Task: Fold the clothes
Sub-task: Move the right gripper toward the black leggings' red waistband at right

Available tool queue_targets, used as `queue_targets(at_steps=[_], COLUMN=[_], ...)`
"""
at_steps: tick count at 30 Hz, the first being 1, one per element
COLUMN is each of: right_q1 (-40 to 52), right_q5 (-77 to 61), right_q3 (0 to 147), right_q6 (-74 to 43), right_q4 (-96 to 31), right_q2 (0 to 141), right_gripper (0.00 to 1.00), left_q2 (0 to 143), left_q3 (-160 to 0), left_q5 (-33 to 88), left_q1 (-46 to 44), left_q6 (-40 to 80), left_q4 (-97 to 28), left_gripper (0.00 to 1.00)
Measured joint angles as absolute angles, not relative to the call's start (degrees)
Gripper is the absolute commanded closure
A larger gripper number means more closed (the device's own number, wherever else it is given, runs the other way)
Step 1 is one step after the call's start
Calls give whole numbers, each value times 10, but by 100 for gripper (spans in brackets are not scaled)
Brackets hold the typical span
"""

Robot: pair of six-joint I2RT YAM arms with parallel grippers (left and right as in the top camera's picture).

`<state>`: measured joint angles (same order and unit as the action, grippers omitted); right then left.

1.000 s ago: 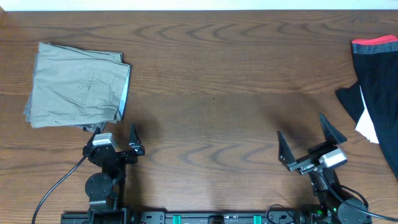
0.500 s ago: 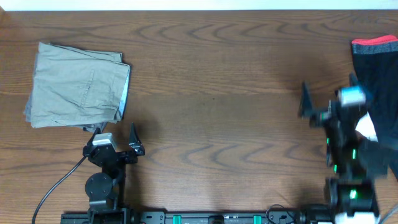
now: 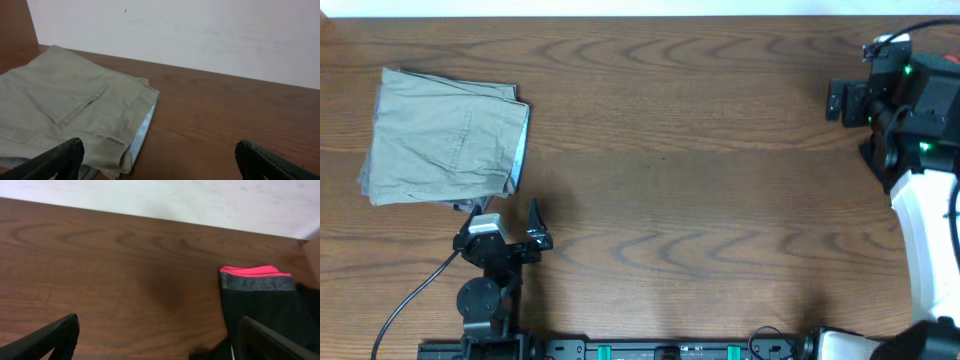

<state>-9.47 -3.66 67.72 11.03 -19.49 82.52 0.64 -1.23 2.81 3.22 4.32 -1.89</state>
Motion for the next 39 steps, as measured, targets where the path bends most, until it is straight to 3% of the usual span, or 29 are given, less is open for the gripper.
queue_targets(at_steps=[13, 21, 32, 39], right_q1=[-96, -116, -156, -203], right_q5=[23, 98, 110, 112], right_q3=[684, 688, 692, 692], right_q6=[110, 110, 111, 111], right_q4=[-94, -66, 53, 113], right_q2=[850, 945, 1030, 1133], right_gripper=[1, 1, 7, 5], left_q2=[6, 6, 6, 6], left_q3=[-12, -12, -12, -12], left_q5=[28, 28, 28, 28], left_q1=[32, 32, 32, 32], left_q6=[43, 43, 43, 43], left_q4=[-19, -19, -19, -19], left_gripper=[2, 2, 2, 2])
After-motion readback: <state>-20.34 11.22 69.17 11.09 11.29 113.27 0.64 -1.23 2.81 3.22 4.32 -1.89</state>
